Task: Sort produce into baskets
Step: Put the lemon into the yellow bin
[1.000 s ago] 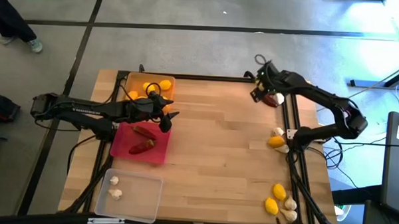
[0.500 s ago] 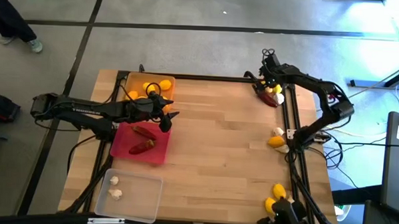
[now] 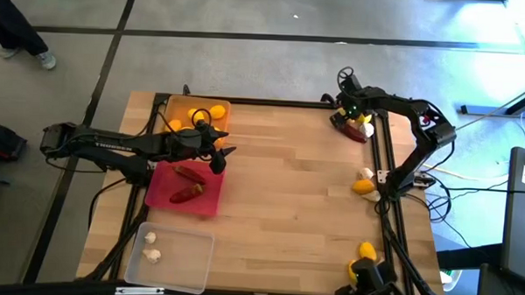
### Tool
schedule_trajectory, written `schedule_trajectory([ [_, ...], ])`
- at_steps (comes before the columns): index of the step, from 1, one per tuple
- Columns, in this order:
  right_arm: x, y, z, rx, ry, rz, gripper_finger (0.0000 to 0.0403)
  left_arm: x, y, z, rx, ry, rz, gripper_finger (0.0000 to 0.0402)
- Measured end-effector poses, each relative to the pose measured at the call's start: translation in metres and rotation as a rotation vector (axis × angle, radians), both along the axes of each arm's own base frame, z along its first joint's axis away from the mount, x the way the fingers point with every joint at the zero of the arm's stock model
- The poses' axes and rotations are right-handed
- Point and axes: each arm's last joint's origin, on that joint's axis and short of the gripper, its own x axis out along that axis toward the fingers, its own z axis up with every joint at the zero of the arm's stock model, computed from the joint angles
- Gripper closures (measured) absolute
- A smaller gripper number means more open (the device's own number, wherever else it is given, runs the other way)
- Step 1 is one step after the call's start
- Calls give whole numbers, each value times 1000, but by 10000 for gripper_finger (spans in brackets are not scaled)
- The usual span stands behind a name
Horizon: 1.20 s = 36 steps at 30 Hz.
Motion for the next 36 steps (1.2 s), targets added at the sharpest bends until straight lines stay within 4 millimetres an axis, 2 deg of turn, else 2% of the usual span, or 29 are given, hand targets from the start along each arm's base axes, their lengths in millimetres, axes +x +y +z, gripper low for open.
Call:
schedule_trajectory([
  [3,1,-1,-1,1,-1,20,111,0,0,0,0,0,0,123],
  [11,4,1,0,3,3,81,217,0,0,0,-1,0,0,123],
  [14,13,8,4,-3,-9,129,223,0,0,0,-1,0,1,123],
  [18,29,24,20,-47,-48,210,208,0,0,0,-8,-5,4,123],
  [23,59,56,43,-122,-116,371,209,0,0,0,-54,-39,26,123],
  [29,97,108,68,-217,-220,591,205,2,0,4,-99,-106,37,123],
  [36,136,168,83,-360,-339,824,205,5,0,11,-124,-201,41,123],
])
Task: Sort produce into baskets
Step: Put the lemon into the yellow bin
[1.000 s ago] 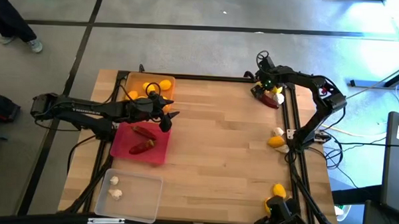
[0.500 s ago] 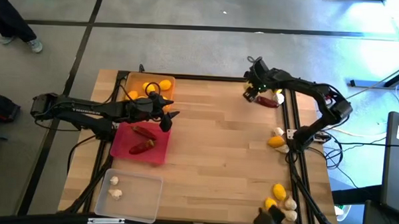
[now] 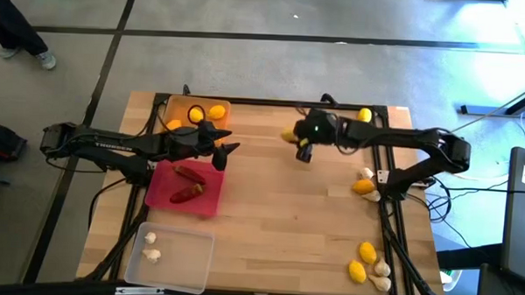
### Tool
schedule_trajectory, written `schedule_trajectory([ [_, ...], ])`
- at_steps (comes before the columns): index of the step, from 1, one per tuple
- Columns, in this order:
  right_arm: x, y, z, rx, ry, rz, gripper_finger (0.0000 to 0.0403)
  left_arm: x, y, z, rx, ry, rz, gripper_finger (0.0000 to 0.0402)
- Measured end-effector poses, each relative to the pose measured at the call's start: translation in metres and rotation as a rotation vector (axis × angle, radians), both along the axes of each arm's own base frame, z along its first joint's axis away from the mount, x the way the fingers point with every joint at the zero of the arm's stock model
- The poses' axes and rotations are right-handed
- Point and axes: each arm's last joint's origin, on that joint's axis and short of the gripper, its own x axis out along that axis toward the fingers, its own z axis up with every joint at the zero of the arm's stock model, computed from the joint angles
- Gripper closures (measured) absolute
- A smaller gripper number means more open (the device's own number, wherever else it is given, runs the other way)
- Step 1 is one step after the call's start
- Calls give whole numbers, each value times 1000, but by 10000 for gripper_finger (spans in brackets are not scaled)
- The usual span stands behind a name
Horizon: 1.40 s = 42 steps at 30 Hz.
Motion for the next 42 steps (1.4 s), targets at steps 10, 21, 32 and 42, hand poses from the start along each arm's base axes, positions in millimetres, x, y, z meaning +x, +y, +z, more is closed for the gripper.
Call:
schedule_trajectory([
  [10,26,53,17,-170,-169,159,201,18,-3,-2,-40,-110,-117,123],
  [21,34,68,17,-197,-217,180,201,65,2,-9,-74,-102,-124,123],
  [32,36,69,17,-192,-227,188,200,88,8,-3,-63,-110,-117,123],
  [42,42,71,17,-169,-287,233,200,97,4,0,33,-154,-181,123],
])
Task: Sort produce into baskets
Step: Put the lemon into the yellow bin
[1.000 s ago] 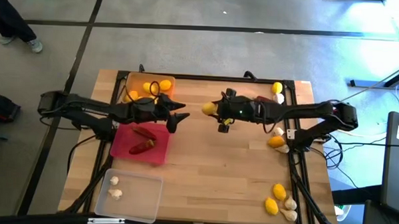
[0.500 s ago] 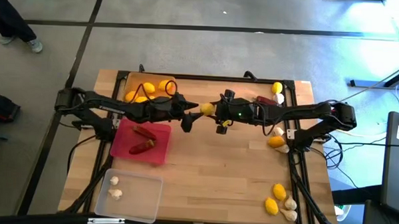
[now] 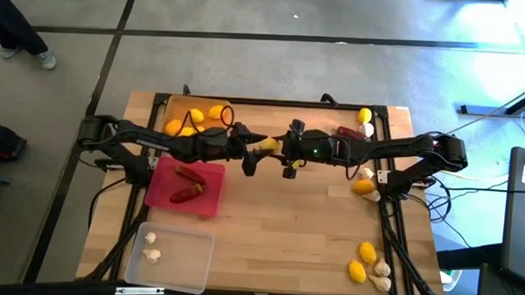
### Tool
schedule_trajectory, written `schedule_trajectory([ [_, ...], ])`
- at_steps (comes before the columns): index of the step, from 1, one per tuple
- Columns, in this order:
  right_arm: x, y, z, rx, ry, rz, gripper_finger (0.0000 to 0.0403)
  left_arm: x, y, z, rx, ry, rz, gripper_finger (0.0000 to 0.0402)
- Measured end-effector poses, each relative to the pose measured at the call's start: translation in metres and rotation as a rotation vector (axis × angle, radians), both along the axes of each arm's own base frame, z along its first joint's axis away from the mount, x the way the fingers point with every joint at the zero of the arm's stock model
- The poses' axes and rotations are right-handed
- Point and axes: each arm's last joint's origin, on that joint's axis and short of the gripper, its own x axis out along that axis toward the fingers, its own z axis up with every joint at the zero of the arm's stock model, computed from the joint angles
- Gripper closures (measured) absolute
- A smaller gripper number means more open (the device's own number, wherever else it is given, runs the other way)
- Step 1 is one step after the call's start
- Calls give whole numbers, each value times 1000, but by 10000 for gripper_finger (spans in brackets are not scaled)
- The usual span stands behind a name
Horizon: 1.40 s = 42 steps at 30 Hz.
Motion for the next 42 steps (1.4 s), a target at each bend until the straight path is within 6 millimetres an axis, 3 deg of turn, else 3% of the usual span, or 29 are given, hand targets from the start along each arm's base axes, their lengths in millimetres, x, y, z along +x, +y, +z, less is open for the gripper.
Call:
schedule_trajectory([
  [9,4,0,-1,17,-26,42,200,5,1,-8,12,8,0,126],
  [18,7,0,-7,15,-9,26,200,5,0,-9,56,18,-5,179],
  [25,7,0,-6,16,-16,19,198,5,0,-9,57,17,-6,189],
  [28,7,0,-6,18,-15,9,178,5,0,-9,55,16,-8,190],
  [33,2,-1,-2,-10,-3,-50,111,5,0,-5,49,6,-14,191],
  [37,-12,-2,7,-35,42,-126,71,-1,-1,3,66,7,-14,191],
  [42,-36,-2,18,0,105,-188,56,-13,-2,15,71,41,-15,191],
])
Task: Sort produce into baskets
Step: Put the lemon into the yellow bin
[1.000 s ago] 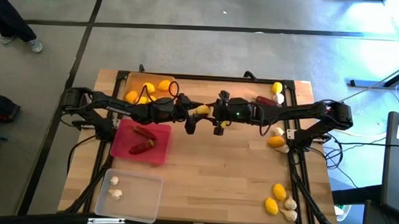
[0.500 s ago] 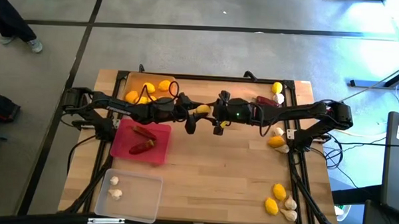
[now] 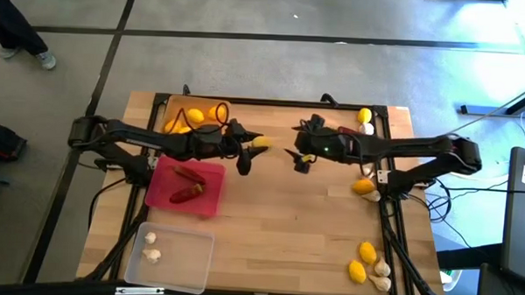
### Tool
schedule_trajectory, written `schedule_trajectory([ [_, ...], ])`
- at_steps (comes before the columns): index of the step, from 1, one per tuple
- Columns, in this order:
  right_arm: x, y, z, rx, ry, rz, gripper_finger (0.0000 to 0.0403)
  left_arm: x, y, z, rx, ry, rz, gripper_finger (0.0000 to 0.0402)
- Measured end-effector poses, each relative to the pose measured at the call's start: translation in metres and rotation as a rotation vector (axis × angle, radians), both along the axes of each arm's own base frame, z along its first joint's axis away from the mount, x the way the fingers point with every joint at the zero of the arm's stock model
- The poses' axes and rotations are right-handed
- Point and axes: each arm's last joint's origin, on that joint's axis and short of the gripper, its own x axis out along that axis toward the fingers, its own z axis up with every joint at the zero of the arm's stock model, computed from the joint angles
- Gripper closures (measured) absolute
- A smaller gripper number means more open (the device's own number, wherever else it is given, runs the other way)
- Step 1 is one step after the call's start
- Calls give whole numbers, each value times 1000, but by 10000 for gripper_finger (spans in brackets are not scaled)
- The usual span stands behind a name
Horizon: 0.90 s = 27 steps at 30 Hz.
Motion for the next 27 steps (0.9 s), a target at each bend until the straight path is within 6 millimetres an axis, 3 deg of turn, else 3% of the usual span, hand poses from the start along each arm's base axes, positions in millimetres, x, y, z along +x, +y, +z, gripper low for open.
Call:
schedule_trajectory([
  [8,-21,4,-11,183,158,-40,54,-27,-1,12,-3,127,36,191],
  [20,-2,1,-45,245,258,-109,54,-78,-6,23,-42,342,72,191],
  [27,8,-9,-63,276,268,-197,54,-107,-1,24,-8,456,301,172],
])
